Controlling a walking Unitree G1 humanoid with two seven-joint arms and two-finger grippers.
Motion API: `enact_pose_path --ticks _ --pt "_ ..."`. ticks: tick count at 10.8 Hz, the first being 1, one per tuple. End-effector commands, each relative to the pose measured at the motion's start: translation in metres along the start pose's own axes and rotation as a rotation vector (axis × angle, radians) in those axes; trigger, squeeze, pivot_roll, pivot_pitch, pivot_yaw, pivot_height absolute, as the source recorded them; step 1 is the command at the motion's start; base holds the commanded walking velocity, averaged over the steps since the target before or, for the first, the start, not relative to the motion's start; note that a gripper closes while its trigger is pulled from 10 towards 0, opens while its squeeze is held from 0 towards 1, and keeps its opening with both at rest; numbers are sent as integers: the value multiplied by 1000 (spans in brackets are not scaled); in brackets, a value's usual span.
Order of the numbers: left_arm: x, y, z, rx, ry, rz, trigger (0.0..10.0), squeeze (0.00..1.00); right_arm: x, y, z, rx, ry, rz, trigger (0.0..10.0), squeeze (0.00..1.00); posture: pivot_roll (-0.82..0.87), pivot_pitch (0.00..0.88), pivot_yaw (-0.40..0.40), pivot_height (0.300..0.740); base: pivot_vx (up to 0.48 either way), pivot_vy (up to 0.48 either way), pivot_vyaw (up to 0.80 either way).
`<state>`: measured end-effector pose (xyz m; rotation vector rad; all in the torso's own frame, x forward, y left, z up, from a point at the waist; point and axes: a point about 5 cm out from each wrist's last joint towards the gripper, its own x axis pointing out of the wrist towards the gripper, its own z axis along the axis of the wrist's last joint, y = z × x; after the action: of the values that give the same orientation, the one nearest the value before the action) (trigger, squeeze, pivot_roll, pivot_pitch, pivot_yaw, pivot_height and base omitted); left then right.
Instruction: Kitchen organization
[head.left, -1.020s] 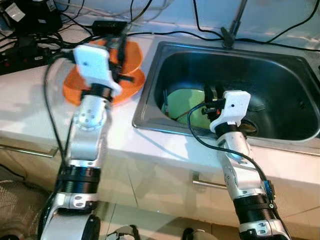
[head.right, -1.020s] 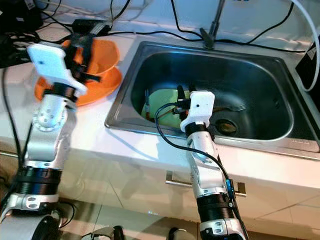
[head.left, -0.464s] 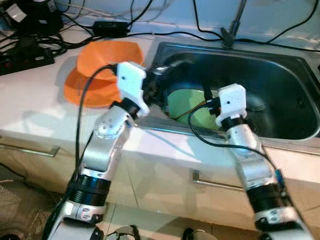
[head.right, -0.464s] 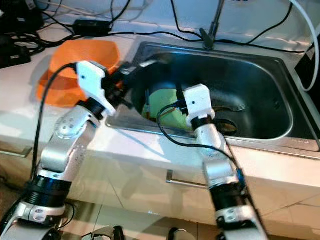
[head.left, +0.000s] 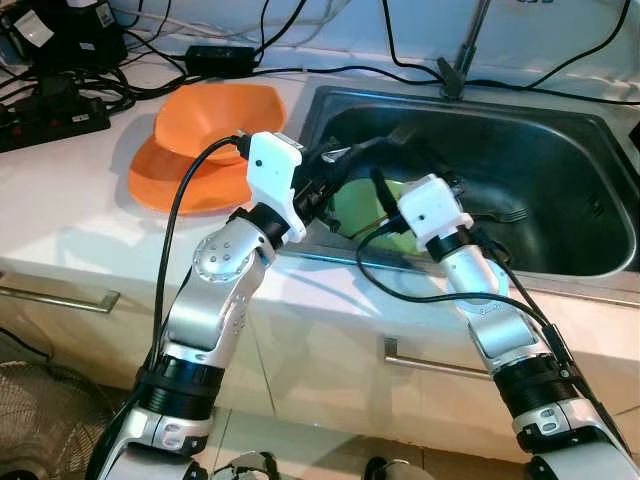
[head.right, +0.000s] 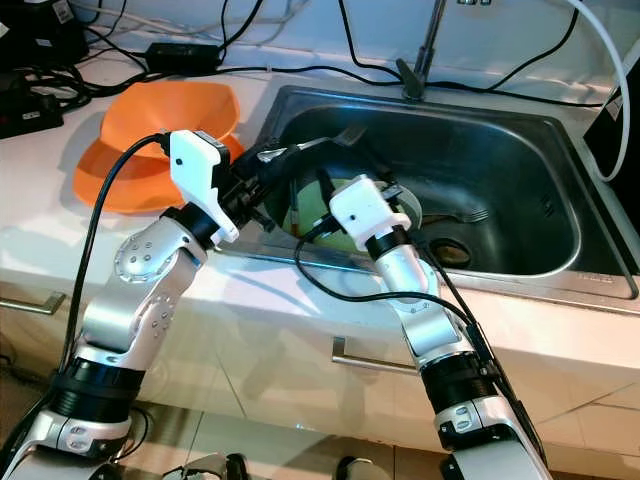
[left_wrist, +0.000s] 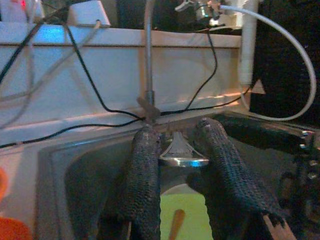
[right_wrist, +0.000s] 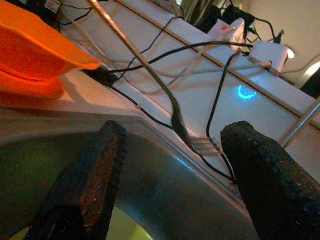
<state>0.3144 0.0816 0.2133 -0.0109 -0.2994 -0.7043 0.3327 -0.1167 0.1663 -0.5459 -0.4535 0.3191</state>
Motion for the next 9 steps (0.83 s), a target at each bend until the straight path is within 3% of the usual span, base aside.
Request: enact_pose_path --ticks 1,7,8,9 --pt "-1 -5 0 -1 10 -37 10000 0 -3 8 -5 -6 16 35 10000 0 46 57 16 740 0 0 0" --pt "-4 -13 -10 -15 100 -124 10000 0 0 15 1 -7 -26 51 10000 0 44 48 26 740 0 0 0" --pt "-4 -13 -10 -15 107 -128 10000 0 0 15 1 -7 -29 53 0 0 45 49 26 740 0 0 0" --pt "-5 -14 -10 -16 111 -131 10000 0 0 15 1 -6 -29 52 0 0 45 49 27 740 0 0 0"
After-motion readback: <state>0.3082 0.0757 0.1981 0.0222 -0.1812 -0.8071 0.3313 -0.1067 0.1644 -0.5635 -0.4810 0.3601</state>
